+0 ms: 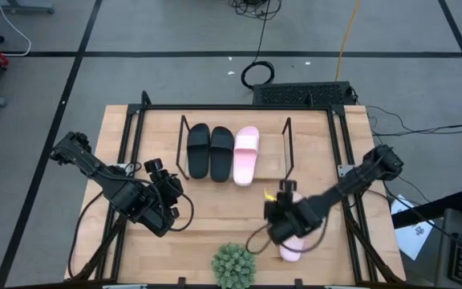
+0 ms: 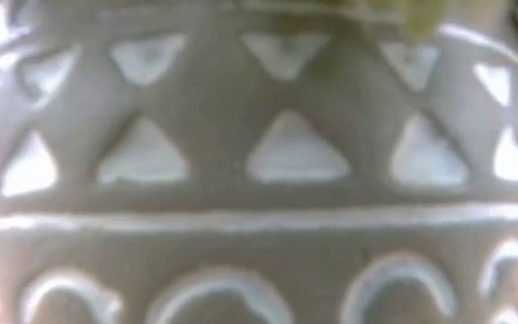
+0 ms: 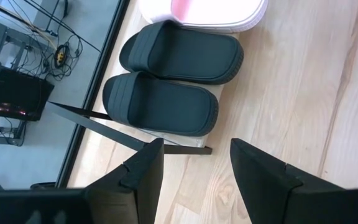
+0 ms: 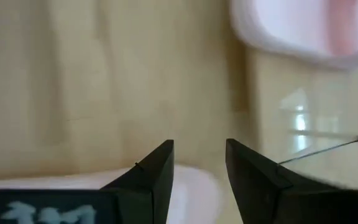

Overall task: Pick and place slides into the shelf
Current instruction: Put the pink slide on the shelf

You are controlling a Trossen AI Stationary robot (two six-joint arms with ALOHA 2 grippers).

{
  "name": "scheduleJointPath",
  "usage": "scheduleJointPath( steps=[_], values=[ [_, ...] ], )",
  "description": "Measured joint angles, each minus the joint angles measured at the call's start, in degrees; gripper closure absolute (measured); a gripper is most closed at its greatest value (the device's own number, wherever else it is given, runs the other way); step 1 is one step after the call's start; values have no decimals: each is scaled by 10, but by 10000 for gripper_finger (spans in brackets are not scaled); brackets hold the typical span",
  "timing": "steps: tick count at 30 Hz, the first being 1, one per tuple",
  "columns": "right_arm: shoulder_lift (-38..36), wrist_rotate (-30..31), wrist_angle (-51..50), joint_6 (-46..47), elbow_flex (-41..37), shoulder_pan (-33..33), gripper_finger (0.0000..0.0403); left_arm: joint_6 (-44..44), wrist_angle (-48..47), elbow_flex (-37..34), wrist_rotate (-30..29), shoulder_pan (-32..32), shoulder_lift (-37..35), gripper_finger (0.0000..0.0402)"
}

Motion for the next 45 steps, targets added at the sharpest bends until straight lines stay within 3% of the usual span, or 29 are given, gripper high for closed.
scheduleJointPath(
  steps=[13, 20, 45],
  values=[
    [56, -103, -49, 161, 0, 78, 266, -13, 2, 0, -1, 0, 0, 213],
    [64, -104, -71, 218, 0, 95, 266, -13, 2, 0, -2, 0, 0, 213],
    [95, -131, -74, 243, 0, 106, 266, -14, 2, 0, -4, 0, 0, 213]
  ],
)
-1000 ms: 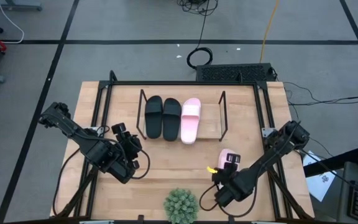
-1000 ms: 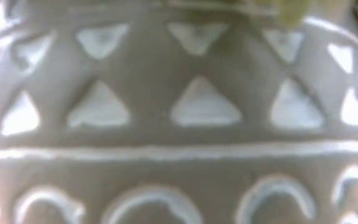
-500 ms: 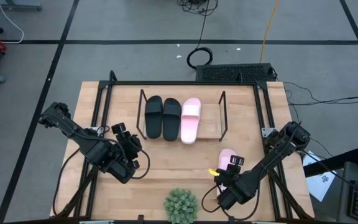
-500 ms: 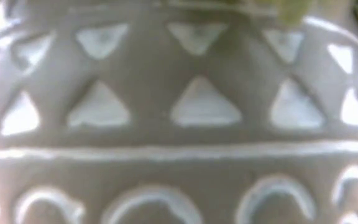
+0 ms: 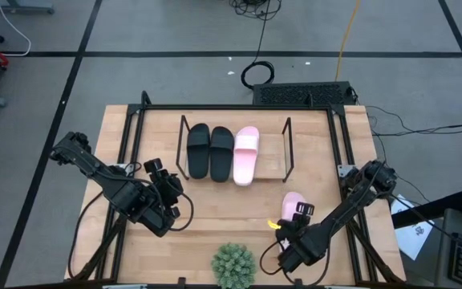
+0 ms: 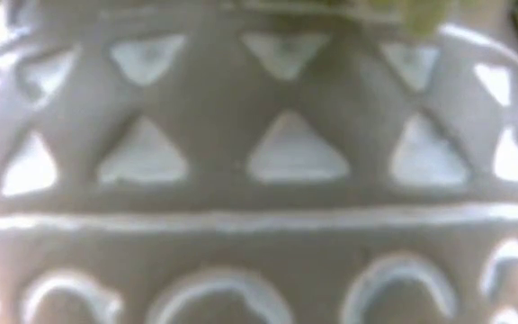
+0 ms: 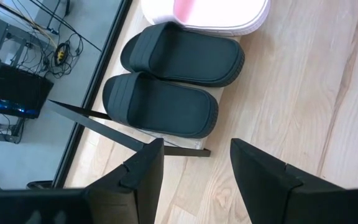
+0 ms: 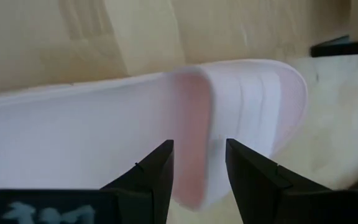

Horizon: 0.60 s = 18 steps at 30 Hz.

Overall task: Pick and place slides into the shelf
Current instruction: Put the pink slide on the shelf

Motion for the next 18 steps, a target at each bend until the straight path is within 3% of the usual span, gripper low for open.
scheduleJointPath(
  steps=[18],
  values=[
    [4, 17, -26, 16, -8, -1, 266, 0, 2, 0, 0, 0, 0, 213]
  ],
)
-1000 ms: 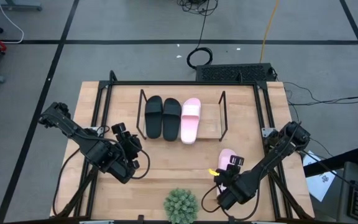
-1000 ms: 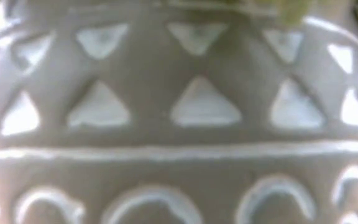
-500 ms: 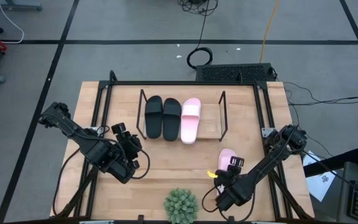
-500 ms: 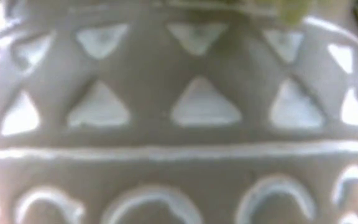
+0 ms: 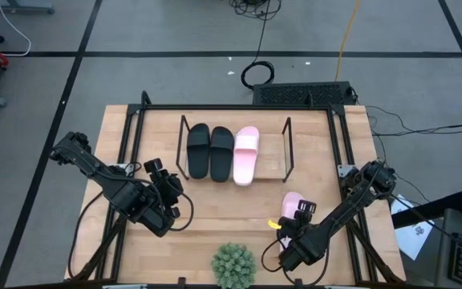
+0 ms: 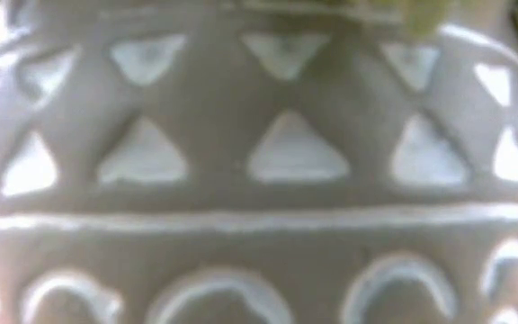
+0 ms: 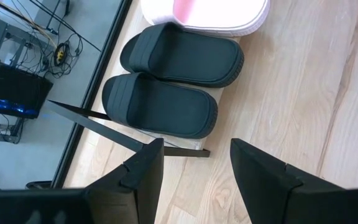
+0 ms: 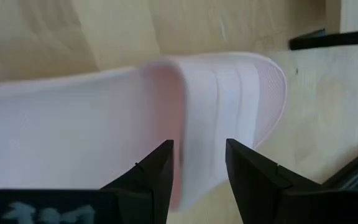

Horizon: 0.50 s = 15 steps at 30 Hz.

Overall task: Pick and place slides into the shelf
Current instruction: Put the pink slide on the shelf

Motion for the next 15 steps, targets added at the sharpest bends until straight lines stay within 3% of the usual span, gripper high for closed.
scheduleJointPath(
  steps=[7, 15],
  values=[
    [0, 1, 2, 15, -40, -4, 266, 0, 0, 0, 0, 0, 0, 213],
    [0, 61, 2, 28, -54, -5, 270, 0, 0, 0, -1, 0, 0, 213]
  ],
)
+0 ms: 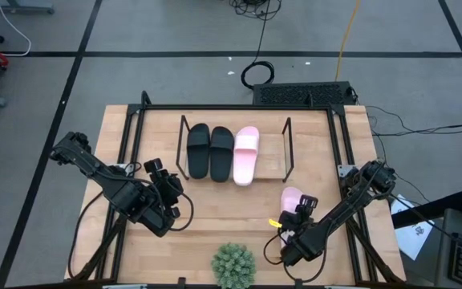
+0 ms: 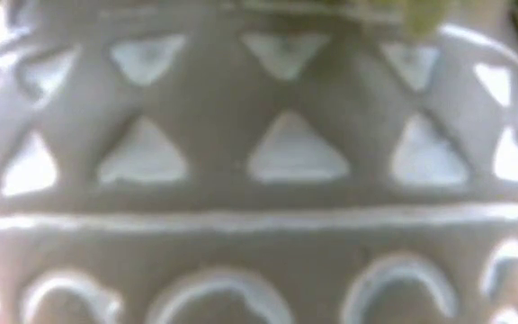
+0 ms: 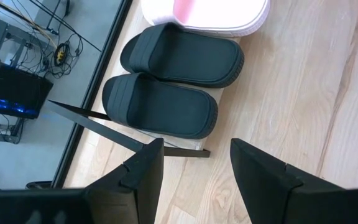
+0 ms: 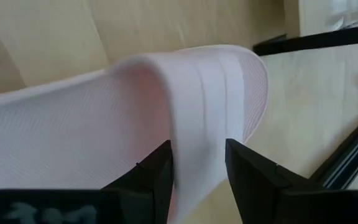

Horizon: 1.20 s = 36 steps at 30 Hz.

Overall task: Pick and place slides into the shelf
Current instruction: Put the pink slide on the shelf

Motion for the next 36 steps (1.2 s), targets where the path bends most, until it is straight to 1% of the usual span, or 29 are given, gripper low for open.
scheduleJointPath(
  steps=[4, 11, 19, 23, 26, 29, 33, 36],
  values=[
    [0, 15, 6, 4, -1, -3, 296, 0, 3, 0, 0, 0, 0, 213],
    [0, 16, 15, -3, -14, -10, 391, 3, 13, 0, 0, 0, 0, 213],
    [0, 14, 17, -2, -15, -10, 397, 5, 13, 0, 0, 0, 0, 213],
    [0, 10, 13, -6, -1, -8, 399, 5, 13, 0, 0, 0, 0, 213],
    [0, 13, 14, -16, 27, -5, 400, 5, 12, 0, 0, 0, 0, 213],
    [0, 17, -17, -19, 63, -1, 400, 5, 12, 0, 0, 0, 0, 213],
    [0, 58, -67, -22, 117, 2, 401, 5, 12, 0, 0, 0, 0, 213],
    [0, 88, -88, -43, 160, 2, 401, 5, 12, 0, 0, 0, 0, 213]
  ],
)
